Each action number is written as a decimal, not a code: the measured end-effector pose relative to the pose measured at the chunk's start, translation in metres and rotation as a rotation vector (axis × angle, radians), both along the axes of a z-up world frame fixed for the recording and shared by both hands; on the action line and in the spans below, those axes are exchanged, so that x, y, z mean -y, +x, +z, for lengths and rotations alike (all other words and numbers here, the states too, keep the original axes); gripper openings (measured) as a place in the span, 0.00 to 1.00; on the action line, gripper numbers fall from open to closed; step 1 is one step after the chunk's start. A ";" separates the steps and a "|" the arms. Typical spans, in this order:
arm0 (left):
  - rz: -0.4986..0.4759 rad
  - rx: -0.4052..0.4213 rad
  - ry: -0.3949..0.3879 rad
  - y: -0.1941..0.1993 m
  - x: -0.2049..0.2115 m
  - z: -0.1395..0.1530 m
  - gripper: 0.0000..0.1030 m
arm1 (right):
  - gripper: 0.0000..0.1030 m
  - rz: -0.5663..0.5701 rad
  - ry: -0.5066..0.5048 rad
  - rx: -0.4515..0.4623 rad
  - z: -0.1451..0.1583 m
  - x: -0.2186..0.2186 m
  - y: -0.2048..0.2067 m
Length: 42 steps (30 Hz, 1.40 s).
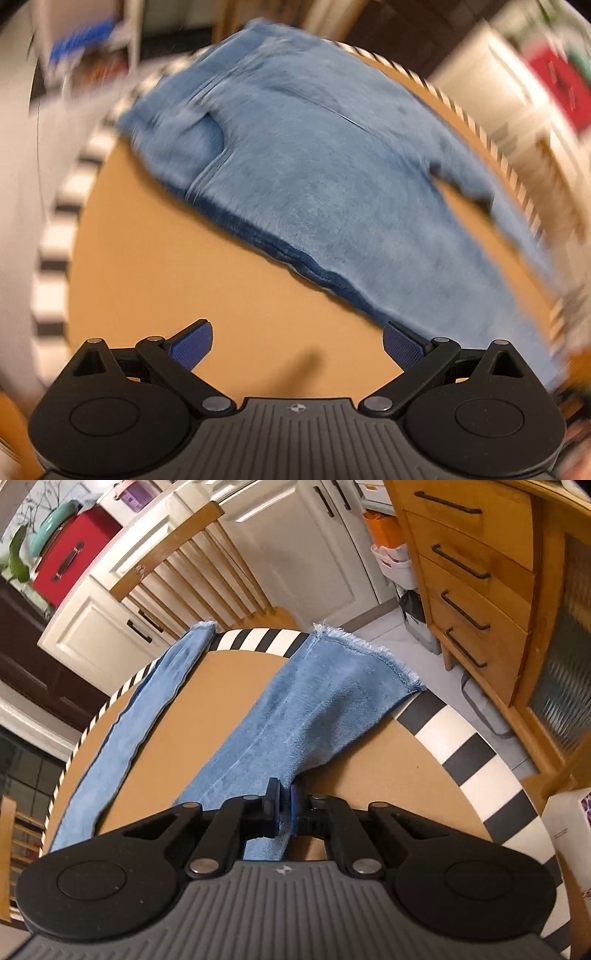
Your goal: Fold clothes
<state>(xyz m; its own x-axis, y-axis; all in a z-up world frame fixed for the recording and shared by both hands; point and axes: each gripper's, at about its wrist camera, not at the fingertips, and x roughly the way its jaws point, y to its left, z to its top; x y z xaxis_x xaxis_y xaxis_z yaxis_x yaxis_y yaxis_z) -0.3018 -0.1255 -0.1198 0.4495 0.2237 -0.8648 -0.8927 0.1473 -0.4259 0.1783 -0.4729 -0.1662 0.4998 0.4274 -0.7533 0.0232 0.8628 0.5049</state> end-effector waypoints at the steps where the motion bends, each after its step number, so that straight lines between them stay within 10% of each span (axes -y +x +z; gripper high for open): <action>1: 0.061 0.065 -0.035 -0.009 -0.001 -0.005 0.97 | 0.05 -0.002 0.003 -0.006 0.000 0.001 0.001; 5: 0.307 0.268 -0.110 -0.044 -0.004 -0.027 0.95 | 0.05 0.002 0.011 -0.018 0.000 0.003 0.004; 12: 0.539 0.384 -0.080 -0.059 -0.020 -0.036 0.87 | 0.05 0.020 -0.011 -0.028 0.002 0.000 0.008; 24: 0.573 0.386 0.047 -0.023 -0.033 -0.038 0.85 | 0.07 0.026 -0.012 -0.048 -0.001 0.003 0.010; 28: 0.628 0.303 0.011 -0.033 -0.034 -0.044 0.13 | 0.07 0.026 -0.014 -0.051 -0.001 0.003 0.009; 32: 0.665 0.406 -0.064 -0.047 -0.034 -0.057 0.10 | 0.07 0.031 -0.016 -0.050 0.000 0.003 0.009; 42: 0.561 0.275 0.024 -0.032 -0.038 -0.011 0.09 | 0.05 0.131 -0.056 0.012 0.031 -0.002 0.004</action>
